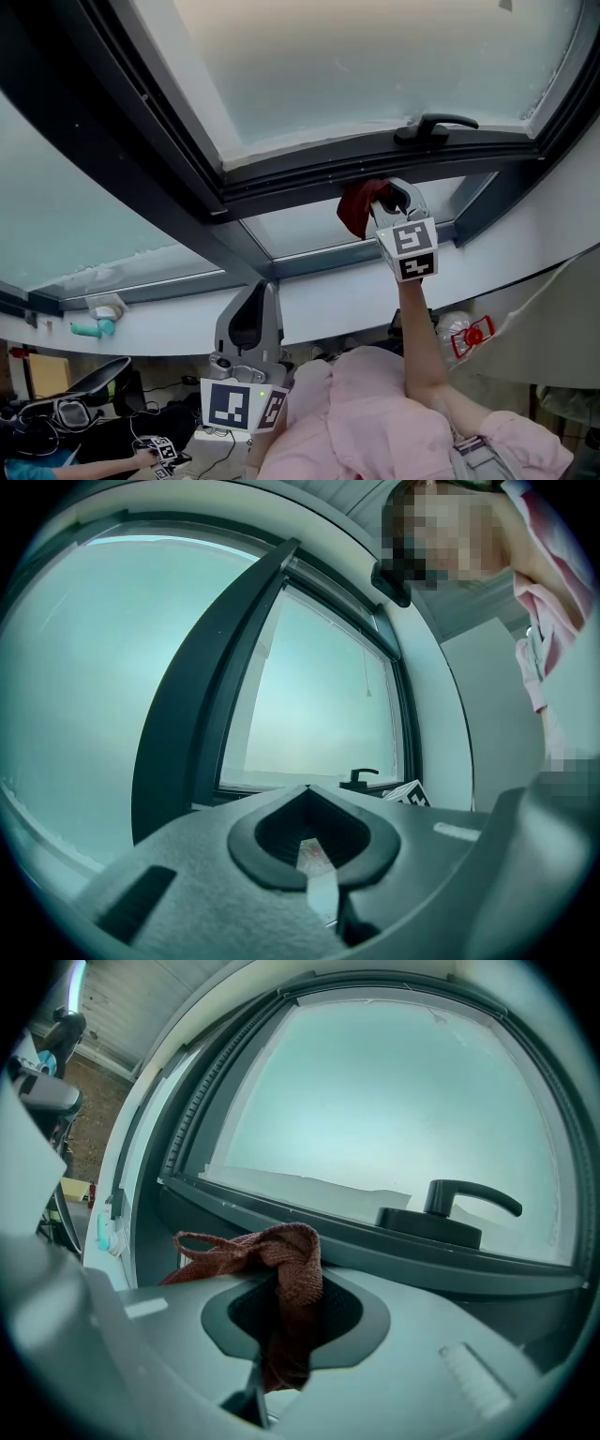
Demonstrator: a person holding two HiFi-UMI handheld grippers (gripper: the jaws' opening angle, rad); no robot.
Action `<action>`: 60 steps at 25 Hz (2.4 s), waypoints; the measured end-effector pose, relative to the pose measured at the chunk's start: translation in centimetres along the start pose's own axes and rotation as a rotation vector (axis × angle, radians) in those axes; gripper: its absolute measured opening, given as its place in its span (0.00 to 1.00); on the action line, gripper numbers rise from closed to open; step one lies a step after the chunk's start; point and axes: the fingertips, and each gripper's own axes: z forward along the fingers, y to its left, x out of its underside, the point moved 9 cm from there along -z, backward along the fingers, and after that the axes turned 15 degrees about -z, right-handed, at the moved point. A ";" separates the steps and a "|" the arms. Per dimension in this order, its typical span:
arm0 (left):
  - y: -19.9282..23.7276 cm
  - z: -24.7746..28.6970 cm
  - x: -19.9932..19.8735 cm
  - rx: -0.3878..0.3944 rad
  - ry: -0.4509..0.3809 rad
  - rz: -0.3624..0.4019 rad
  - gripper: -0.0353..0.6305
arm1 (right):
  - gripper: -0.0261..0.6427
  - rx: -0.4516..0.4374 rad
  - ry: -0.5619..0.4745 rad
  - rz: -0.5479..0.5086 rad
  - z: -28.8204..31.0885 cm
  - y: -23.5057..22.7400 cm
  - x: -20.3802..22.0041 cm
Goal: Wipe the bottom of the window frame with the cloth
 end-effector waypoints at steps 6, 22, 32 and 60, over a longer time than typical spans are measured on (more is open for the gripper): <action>-0.2 0.7 0.2 0.008 0.006 -0.001 0.05 | 0.15 0.026 0.017 0.011 -0.4 -1.2 0.8; -1.7 1.9 0.7 0.026 0.011 0.005 0.05 | 0.15 0.048 0.031 0.024 -1.3 -3.5 2.3; -2.5 2.4 1.0 0.018 0.010 0.008 0.05 | 0.15 0.056 0.036 0.037 -1.7 -4.8 3.2; -6.6 2.6 3.4 -0.061 -0.006 -0.015 0.05 | 0.15 0.047 0.002 0.060 -3.3 -8.6 6.0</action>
